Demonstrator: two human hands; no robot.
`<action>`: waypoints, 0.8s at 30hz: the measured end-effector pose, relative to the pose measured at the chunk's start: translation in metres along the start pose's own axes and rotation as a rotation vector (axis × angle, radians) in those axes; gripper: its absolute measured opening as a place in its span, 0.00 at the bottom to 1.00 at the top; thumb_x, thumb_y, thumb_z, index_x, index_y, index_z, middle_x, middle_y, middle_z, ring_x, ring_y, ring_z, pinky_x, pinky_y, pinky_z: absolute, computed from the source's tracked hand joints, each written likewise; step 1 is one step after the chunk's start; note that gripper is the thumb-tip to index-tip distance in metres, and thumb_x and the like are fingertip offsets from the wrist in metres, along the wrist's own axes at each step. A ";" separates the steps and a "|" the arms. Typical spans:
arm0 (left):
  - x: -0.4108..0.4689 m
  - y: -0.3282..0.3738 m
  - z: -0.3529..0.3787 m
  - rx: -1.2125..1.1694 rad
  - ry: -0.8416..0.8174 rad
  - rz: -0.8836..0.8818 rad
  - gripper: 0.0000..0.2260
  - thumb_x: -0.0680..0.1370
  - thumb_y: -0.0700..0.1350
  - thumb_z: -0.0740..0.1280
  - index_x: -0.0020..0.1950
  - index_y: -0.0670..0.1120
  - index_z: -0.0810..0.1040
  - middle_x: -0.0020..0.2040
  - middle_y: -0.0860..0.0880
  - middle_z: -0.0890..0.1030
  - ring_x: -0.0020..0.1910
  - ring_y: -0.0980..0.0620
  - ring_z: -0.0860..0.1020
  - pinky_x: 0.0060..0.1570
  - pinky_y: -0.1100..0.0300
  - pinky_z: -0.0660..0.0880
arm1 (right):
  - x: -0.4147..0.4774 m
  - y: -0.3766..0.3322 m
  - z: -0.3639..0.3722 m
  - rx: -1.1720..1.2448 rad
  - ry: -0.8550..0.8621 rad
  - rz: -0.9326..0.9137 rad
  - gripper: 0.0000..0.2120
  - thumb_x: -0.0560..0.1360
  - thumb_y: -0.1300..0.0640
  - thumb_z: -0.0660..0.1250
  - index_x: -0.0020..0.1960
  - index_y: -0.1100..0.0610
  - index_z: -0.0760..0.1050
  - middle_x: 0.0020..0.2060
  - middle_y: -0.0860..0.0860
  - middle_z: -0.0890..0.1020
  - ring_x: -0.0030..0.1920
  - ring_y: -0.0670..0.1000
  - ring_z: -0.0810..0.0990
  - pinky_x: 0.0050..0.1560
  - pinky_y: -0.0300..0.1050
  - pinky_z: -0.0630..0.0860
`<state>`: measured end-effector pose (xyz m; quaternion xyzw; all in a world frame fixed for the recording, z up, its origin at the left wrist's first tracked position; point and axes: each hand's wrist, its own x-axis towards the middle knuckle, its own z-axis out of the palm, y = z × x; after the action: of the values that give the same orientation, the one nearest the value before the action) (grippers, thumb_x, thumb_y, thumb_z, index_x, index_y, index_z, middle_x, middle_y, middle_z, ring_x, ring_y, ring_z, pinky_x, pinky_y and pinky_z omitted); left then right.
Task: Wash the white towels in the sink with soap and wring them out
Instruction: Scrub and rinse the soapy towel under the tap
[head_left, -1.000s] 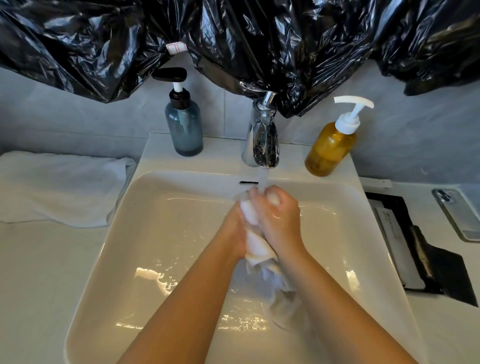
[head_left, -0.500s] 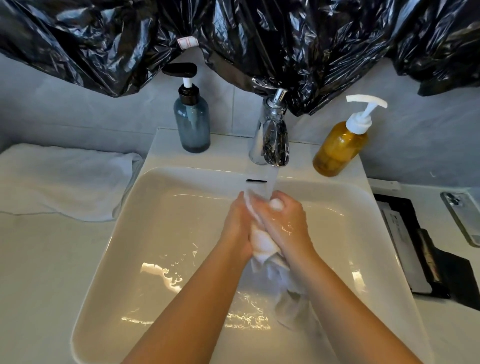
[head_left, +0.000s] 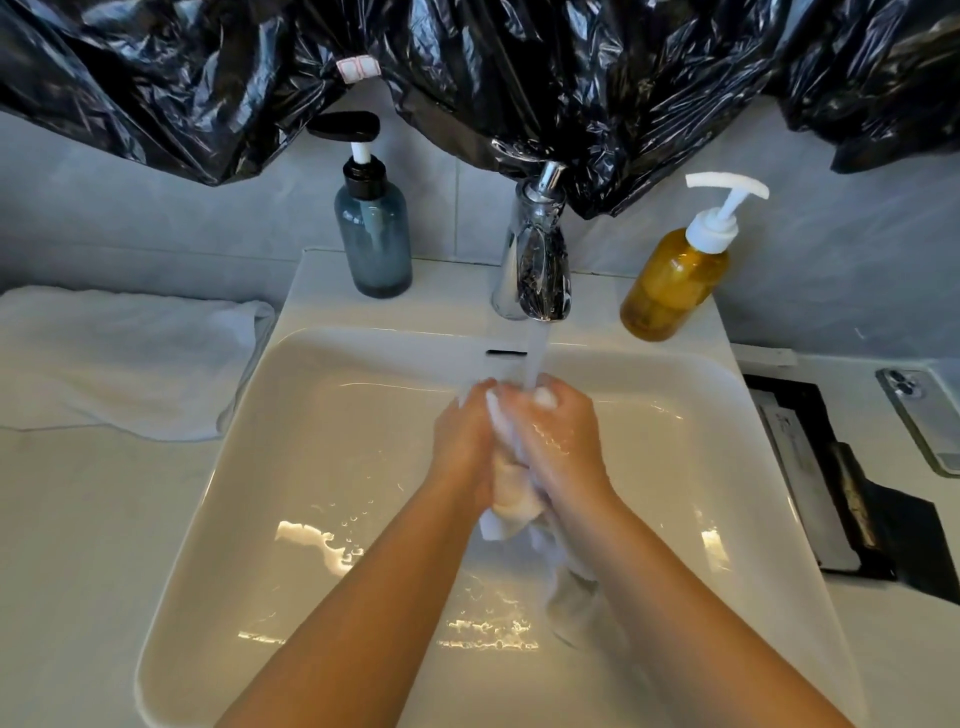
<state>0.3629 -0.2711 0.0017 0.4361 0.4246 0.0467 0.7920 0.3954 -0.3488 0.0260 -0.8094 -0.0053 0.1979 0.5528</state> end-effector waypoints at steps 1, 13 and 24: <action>-0.005 -0.003 0.000 0.023 -0.018 -0.004 0.18 0.67 0.53 0.72 0.50 0.42 0.82 0.41 0.43 0.83 0.40 0.45 0.82 0.45 0.53 0.79 | 0.008 -0.002 0.001 -0.066 0.037 -0.003 0.12 0.74 0.52 0.70 0.36 0.57 0.74 0.30 0.50 0.78 0.33 0.52 0.79 0.32 0.39 0.73; -0.045 0.051 -0.071 0.429 -0.636 -0.189 0.27 0.71 0.43 0.69 0.69 0.43 0.71 0.54 0.38 0.81 0.50 0.40 0.80 0.49 0.51 0.80 | 0.029 -0.018 -0.034 0.202 -0.417 0.125 0.14 0.77 0.44 0.69 0.49 0.55 0.79 0.34 0.53 0.82 0.37 0.55 0.80 0.41 0.48 0.75; -0.036 0.073 -0.026 0.428 -0.469 0.199 0.06 0.72 0.42 0.66 0.47 0.45 0.79 0.38 0.47 0.84 0.35 0.53 0.81 0.38 0.62 0.78 | 0.035 0.016 -0.057 -0.142 -0.667 -0.143 0.38 0.65 0.31 0.73 0.68 0.47 0.70 0.61 0.46 0.81 0.61 0.46 0.80 0.63 0.48 0.76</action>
<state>0.3436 -0.2248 0.0710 0.6309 0.1863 -0.0681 0.7501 0.4429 -0.3980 0.0187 -0.7343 -0.2561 0.4114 0.4754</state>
